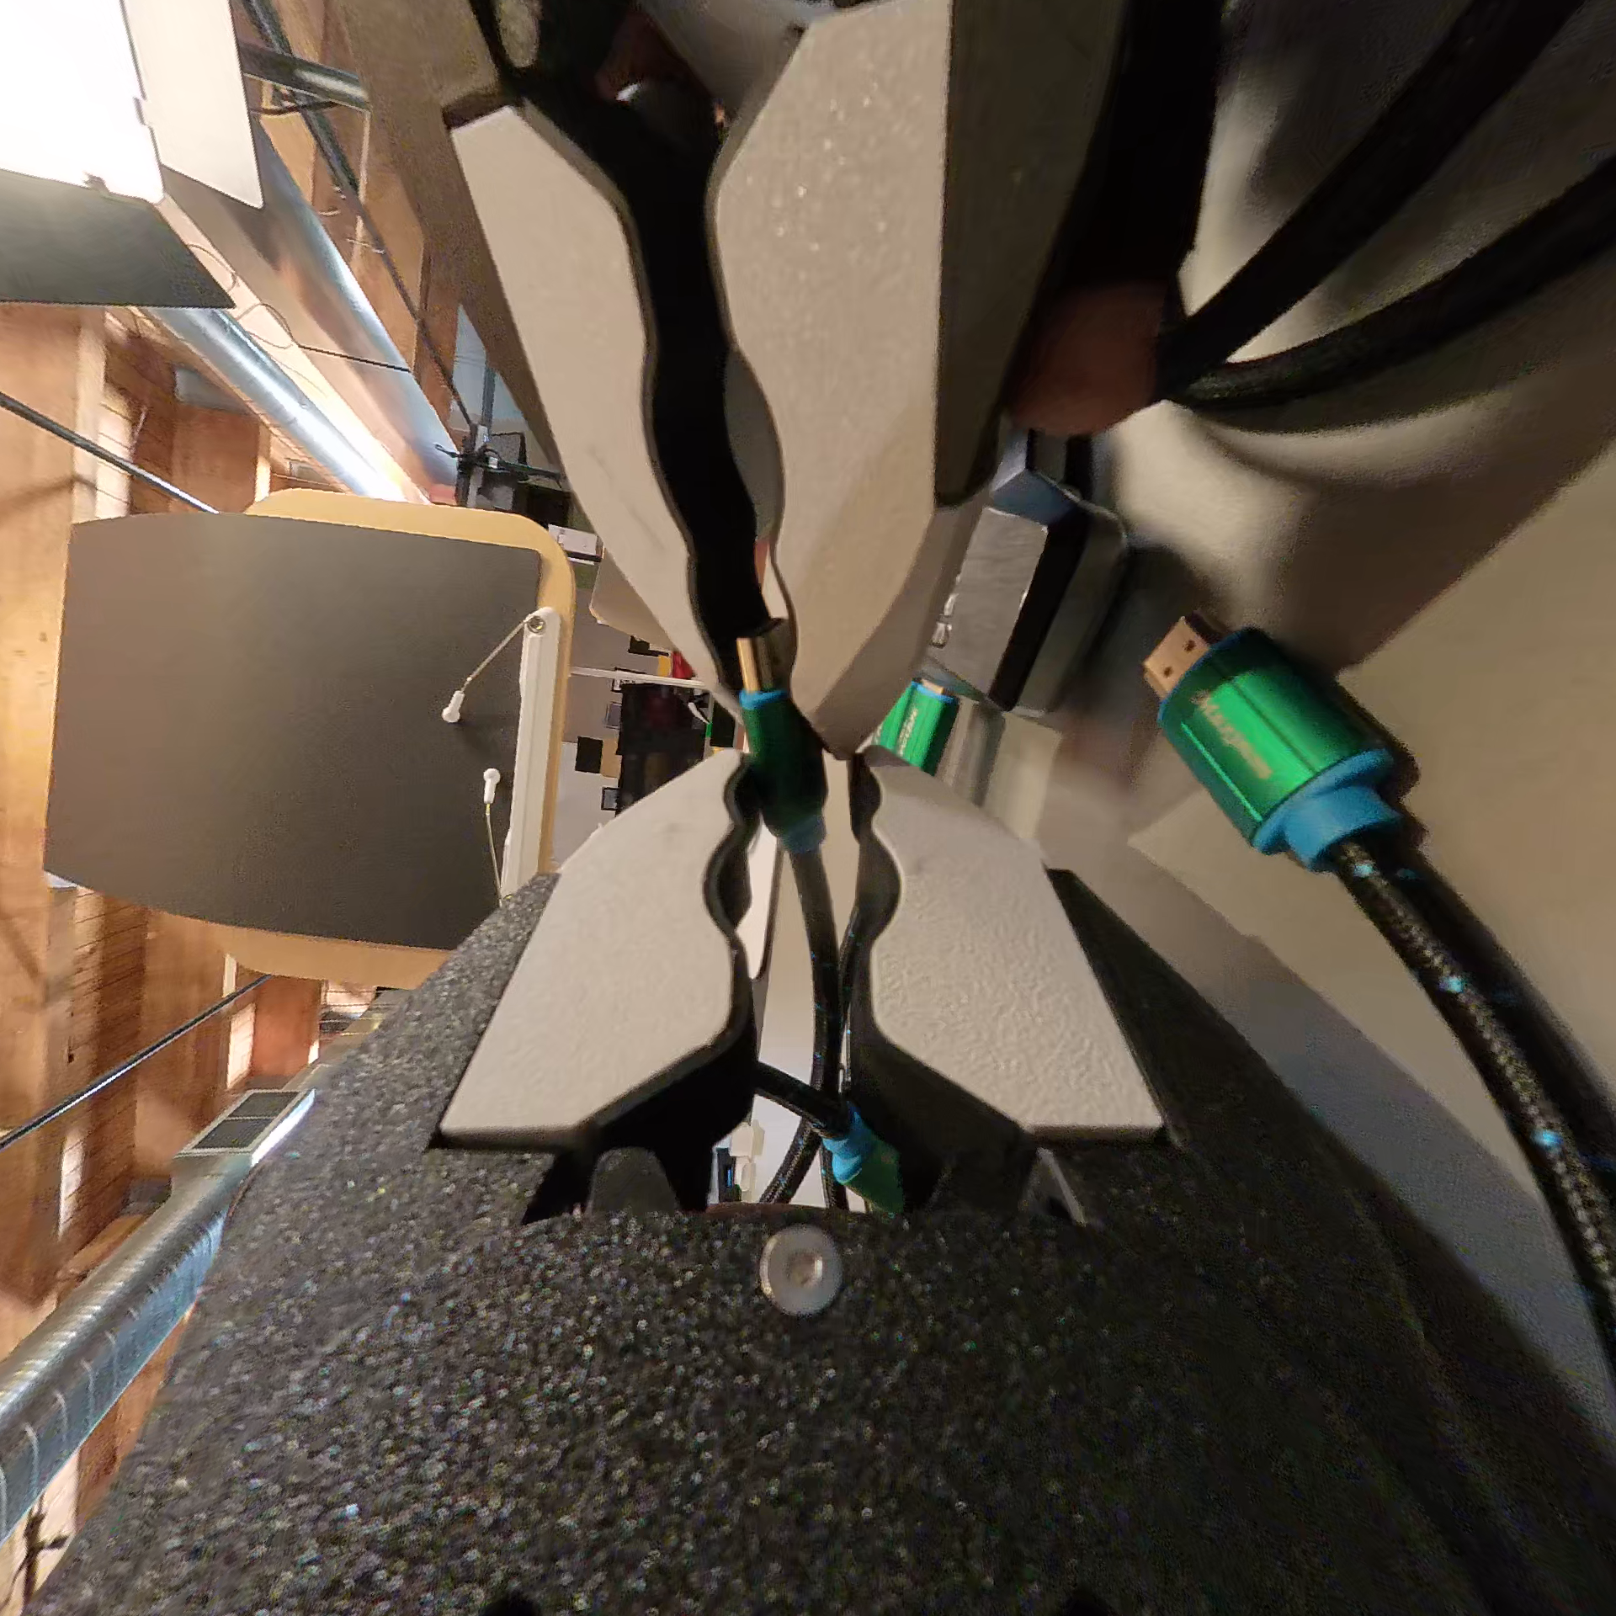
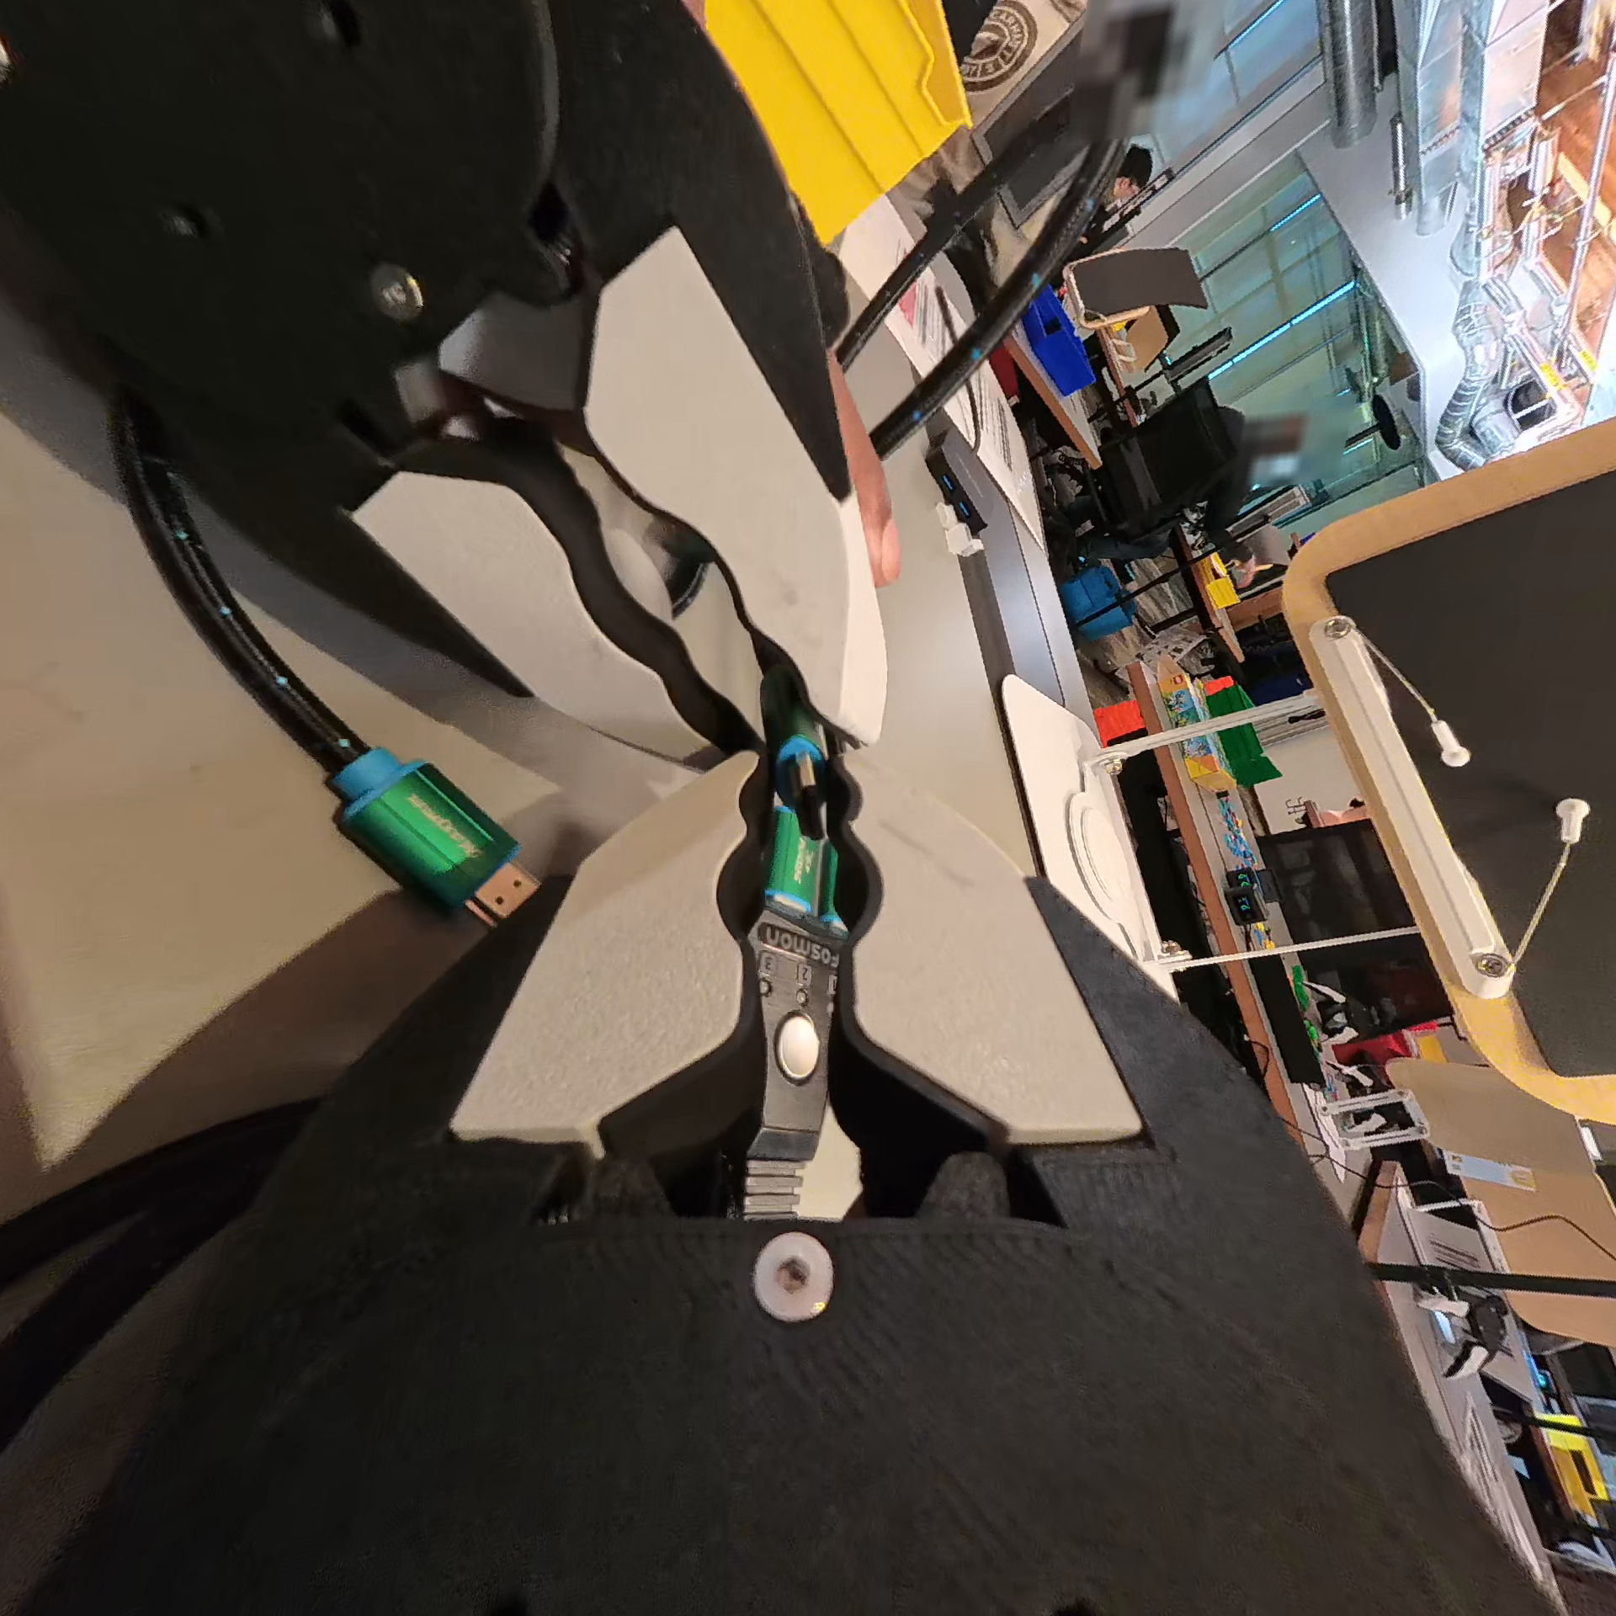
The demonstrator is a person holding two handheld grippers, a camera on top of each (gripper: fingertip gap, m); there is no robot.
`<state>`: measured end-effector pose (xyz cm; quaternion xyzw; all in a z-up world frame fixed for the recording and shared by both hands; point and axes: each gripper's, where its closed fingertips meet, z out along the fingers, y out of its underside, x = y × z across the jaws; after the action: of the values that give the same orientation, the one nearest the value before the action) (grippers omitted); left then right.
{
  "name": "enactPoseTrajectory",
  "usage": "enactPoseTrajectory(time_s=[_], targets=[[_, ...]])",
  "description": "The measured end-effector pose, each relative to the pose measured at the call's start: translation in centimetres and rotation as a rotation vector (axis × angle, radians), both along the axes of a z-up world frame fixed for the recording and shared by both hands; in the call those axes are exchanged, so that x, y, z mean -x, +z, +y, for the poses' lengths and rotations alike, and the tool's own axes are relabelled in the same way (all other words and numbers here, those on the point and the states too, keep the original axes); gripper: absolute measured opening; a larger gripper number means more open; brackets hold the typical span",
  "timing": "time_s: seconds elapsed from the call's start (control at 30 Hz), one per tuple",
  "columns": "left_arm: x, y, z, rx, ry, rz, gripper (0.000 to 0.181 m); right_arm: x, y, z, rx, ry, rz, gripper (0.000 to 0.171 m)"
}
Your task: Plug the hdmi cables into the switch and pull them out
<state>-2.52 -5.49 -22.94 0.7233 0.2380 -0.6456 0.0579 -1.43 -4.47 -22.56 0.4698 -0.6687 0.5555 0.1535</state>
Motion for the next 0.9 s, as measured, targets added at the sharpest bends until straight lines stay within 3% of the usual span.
enactPoseTrajectory(time_s=[0.03,0.33,0.43,0.57,0.77,0.9], targets=[[0.1,0.0,0.0,0.002,-0.003,0.0,0.019,0.1,0.0,0.0,0.002,-0.002,-0.001,0.011],[-0.3,-0.4,-0.7,0.032,0.001,0.005,0.025,-0.5,0.3,0.5,0.028,0.046,0.01,0.011],[-0.3,-0.1,-0.8,0.039,-0.009,0.028,0.012,-0.7,0.1,0.5,0.027,0.054,0.017,0.011],[-0.3,0.2,-1.1,0.052,0.001,0.037,0.011,-0.5,0.2,0.4,0.014,0.029,0.009,0.011],[-0.8,1.5,-2.5,0.287,0.111,0.042,0.011,0.4,0.2,0.8,-0.055,-0.005,-0.035,0.017],[-0.8,0.3,-3.6,0.337,0.167,-0.046,0.011,1.5,0.0,0.9,-0.089,-0.048,0.01,0.023]])
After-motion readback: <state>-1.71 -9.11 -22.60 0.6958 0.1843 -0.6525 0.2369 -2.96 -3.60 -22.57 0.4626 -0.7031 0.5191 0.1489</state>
